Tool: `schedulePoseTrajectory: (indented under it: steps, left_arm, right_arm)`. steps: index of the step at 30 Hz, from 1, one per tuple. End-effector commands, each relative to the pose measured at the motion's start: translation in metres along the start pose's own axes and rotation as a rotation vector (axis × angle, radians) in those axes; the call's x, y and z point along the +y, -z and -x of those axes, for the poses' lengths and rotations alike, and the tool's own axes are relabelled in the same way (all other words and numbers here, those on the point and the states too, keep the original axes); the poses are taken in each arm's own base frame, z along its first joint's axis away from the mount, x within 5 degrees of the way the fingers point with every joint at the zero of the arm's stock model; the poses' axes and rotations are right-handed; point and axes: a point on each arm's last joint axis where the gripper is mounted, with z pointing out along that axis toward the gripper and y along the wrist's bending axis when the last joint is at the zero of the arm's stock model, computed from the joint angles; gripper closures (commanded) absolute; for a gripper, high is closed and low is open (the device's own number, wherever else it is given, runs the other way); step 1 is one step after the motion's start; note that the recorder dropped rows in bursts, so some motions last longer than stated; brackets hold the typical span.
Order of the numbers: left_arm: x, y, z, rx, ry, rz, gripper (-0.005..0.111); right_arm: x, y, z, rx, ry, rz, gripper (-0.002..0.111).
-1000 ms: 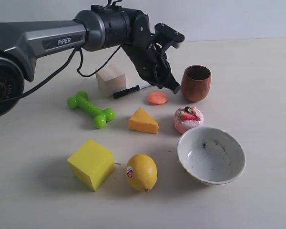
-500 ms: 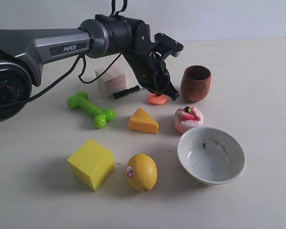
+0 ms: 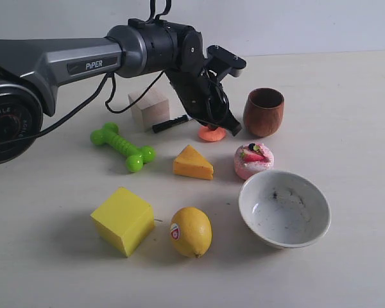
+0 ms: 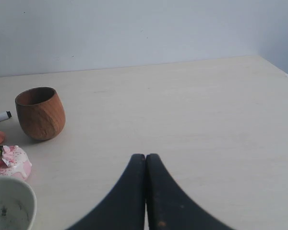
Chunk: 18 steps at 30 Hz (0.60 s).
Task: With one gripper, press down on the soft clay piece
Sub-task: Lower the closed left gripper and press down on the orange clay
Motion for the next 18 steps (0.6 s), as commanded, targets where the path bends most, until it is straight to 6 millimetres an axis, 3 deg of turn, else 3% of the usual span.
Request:
schedulePoseTrajectory:
  steps: [1, 7, 18]
  left_arm:
    - [-0.001, -0.015, -0.012, 0.082, 0.014, -0.02, 0.107]
    - [-0.003, -0.028, -0.023, 0.147, 0.022, -0.044, 0.107]
    - [-0.006, -0.028, -0.031, 0.236, 0.04, -0.074, 0.107]
  right_arm:
    - [0.0, 0.0, -0.001, -0.008, -0.002, -0.004, 0.108]
    - [0.0, 0.0, -0.001, -0.008, -0.002, -0.004, 0.108]
    - [0.0, 0.0, -0.001, -0.008, -0.002, -0.004, 0.108]
